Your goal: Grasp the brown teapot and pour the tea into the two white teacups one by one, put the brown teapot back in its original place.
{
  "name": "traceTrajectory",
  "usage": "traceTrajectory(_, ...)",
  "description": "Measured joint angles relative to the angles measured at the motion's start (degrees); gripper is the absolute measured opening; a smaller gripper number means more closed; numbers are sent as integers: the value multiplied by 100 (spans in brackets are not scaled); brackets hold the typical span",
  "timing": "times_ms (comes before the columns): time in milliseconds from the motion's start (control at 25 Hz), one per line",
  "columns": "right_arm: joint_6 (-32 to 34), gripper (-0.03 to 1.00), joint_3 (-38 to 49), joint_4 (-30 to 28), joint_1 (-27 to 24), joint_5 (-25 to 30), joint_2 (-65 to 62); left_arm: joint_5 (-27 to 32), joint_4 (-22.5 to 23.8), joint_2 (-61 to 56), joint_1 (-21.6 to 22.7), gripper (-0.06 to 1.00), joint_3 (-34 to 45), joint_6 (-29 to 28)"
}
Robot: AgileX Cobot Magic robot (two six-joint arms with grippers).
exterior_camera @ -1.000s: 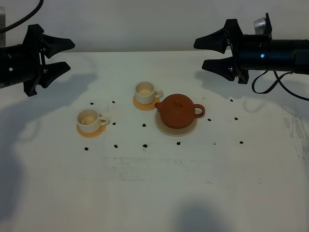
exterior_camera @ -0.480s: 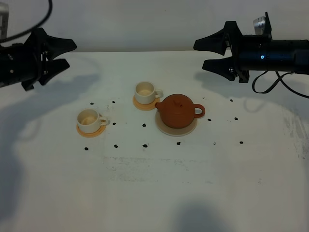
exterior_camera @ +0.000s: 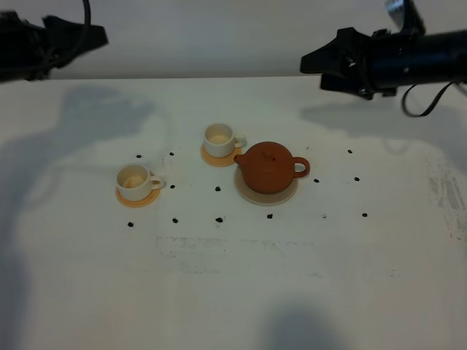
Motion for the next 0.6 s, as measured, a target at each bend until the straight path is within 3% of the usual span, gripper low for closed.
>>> traceTrajectory(160, 498, 54, -121, -1143, 0, -208, -237, -459, 1138, -955, 0, 53, 0, -247)
traceTrajectory(280, 679, 54, -128, -1588, 2, -221, -305, -671, 2179, -1746, 0, 53, 0, -952)
traceTrajectory(440, 717, 54, -128, -1845, 2, -221, -325, -655, 4136, -2767, 0, 53, 0, -2628)
traceTrajectory(600, 719, 54, -128, -2058, 2, -221, -347, -235, 6116, -3675, 0, 52, 0, -4522)
